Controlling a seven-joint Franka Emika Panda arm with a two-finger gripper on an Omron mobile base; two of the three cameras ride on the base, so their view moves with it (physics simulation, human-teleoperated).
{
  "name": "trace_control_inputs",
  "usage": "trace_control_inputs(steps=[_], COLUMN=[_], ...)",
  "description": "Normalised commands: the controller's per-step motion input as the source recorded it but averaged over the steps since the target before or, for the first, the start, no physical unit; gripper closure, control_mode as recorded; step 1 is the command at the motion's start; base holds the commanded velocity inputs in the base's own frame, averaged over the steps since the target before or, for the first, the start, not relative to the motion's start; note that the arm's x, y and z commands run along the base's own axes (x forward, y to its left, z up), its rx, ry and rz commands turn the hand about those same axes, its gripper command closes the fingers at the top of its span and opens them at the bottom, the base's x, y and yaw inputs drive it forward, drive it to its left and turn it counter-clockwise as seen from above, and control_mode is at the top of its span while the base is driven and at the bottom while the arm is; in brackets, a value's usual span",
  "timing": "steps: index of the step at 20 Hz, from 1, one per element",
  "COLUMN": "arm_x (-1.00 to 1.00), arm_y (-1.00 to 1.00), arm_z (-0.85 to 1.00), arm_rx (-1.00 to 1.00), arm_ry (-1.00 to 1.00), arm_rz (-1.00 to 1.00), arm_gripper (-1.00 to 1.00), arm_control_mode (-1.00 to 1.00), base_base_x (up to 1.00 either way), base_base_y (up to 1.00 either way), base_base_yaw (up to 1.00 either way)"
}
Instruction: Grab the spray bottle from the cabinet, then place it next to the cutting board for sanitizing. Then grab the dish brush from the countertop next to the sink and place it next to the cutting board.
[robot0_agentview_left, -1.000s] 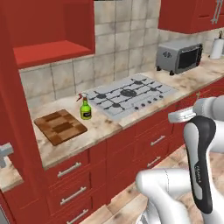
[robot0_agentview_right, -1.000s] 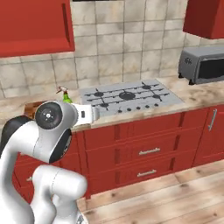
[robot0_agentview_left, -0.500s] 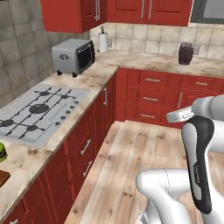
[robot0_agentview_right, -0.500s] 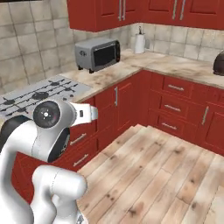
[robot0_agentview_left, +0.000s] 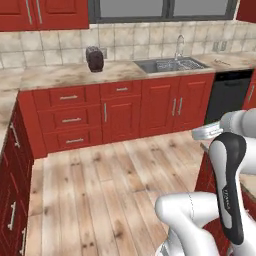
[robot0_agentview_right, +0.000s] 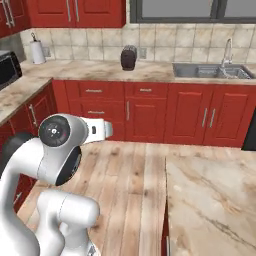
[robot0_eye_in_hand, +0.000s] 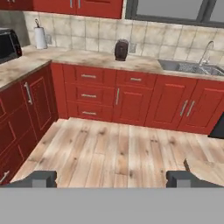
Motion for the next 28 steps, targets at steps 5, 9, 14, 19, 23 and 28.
trace_control_inputs(steps=[5, 9, 14, 19, 23, 28], arm_x=[0.0, 0.0, 0.0, 0.0, 0.0, 0.0], arm_y=[0.0, 0.0, 0.0, 0.0, 0.0, 0.0], arm_z=[0.0, 0.0, 0.0, 0.0, 0.0, 0.0], arm_rx=[0.0, 0.0, 0.0, 0.0, 0.0, 0.0], arm_ry=[0.0, 0.0, 0.0, 0.0, 0.0, 0.0], arm_rz=[0.0, 0.0, 0.0, 0.0, 0.0, 0.0], arm_gripper=[-1.0, -1.0, -1.0, -1.0, -1.0, -1.0], arm_control_mode=[1.0, 1.0, 1.0, 1.0, 1.0, 1.0], base_base_x=[0.26, 0.79, 1.0, 1.0, 1.0, 1.0], base_base_y=[0.59, 0.95, 0.29, 0.81, 0.89, 0.63], base_base_yaw=[-0.81, -0.44, -0.07, -0.01, -0.01, 0.0])
